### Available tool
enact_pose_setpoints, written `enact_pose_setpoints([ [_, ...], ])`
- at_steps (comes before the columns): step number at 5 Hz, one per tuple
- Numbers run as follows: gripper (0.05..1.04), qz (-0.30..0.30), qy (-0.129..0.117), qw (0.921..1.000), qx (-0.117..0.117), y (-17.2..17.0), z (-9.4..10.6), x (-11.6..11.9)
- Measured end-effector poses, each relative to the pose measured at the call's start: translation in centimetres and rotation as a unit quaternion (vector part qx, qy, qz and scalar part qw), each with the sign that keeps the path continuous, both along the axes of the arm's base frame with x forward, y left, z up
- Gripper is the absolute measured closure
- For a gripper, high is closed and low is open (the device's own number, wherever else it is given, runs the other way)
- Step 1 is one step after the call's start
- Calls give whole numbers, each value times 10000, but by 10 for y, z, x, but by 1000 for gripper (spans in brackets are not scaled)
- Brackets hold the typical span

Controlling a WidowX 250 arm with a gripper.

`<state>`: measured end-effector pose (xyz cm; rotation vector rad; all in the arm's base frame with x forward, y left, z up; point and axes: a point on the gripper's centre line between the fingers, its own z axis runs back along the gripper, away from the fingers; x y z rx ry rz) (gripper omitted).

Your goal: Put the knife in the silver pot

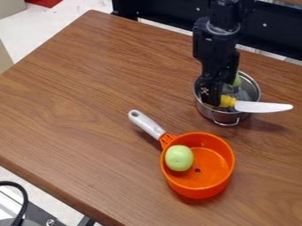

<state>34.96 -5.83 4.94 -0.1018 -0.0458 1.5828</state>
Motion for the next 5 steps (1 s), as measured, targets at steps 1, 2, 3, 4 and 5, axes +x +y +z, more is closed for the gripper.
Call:
enact_pose_setpoints([
  [1, 85, 11, 38, 10000, 2, 3, 0, -1],
  [2, 85, 6, 94, 9999, 35, 9, 0, -2],
  [3, 85, -42, 17, 9999, 145, 18, 13, -2],
  [4, 85, -76, 55, 9998, 152, 22, 27, 1],
  [5, 85, -143, -31, 9998, 156, 26, 41, 1],
])
